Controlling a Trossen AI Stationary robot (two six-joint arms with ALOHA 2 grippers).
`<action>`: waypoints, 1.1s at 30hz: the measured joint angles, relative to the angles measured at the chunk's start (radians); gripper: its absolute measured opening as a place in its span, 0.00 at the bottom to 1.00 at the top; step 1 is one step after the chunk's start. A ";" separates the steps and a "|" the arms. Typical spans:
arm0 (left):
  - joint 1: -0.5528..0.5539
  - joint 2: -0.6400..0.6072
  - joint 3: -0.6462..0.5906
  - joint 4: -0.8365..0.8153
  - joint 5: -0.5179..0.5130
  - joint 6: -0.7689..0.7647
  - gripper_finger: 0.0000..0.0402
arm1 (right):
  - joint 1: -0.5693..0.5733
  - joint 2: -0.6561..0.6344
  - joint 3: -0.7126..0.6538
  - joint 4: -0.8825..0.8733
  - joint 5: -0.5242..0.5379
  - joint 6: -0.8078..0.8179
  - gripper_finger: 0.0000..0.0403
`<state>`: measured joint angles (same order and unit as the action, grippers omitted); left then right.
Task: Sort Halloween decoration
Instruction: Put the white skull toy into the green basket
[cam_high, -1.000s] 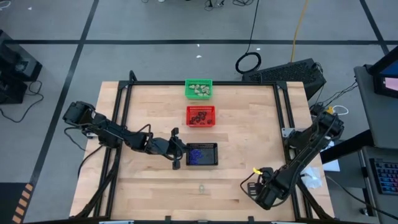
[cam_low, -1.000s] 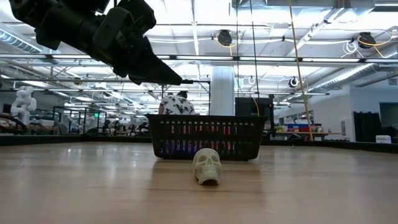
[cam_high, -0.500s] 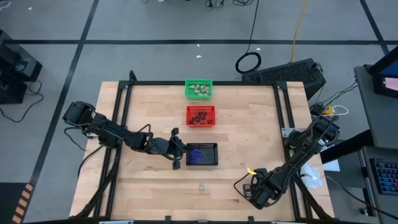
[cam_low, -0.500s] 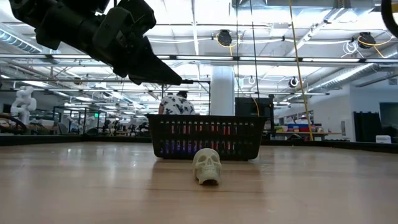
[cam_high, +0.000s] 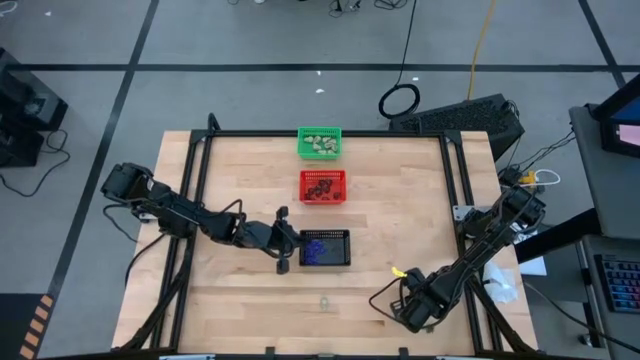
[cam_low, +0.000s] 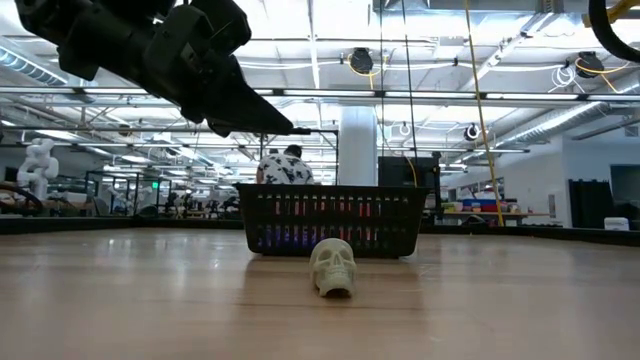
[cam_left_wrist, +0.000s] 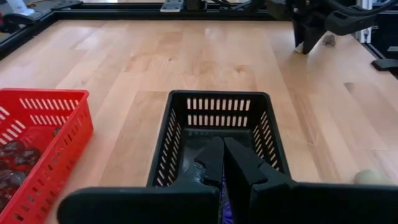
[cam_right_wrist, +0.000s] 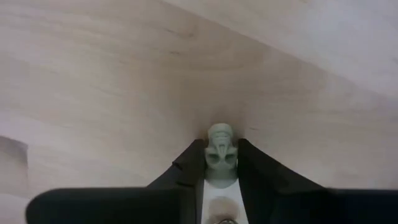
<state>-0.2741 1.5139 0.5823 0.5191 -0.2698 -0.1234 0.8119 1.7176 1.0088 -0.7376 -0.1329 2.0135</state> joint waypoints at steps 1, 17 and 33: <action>0.000 0.000 0.000 0.002 0.000 0.000 0.02 | -0.003 -0.002 0.000 0.000 0.000 -0.012 0.15; 0.020 0.000 0.000 0.004 0.004 0.000 0.02 | -0.067 -0.194 -0.001 -0.028 0.162 -0.168 0.15; 0.019 0.000 0.000 0.004 0.004 0.000 0.02 | -0.484 -0.249 -0.001 -0.048 0.238 -0.742 0.15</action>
<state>-0.2546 1.5140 0.5823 0.5232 -0.2657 -0.1238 0.3279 1.4681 1.0080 -0.7861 0.1055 1.2713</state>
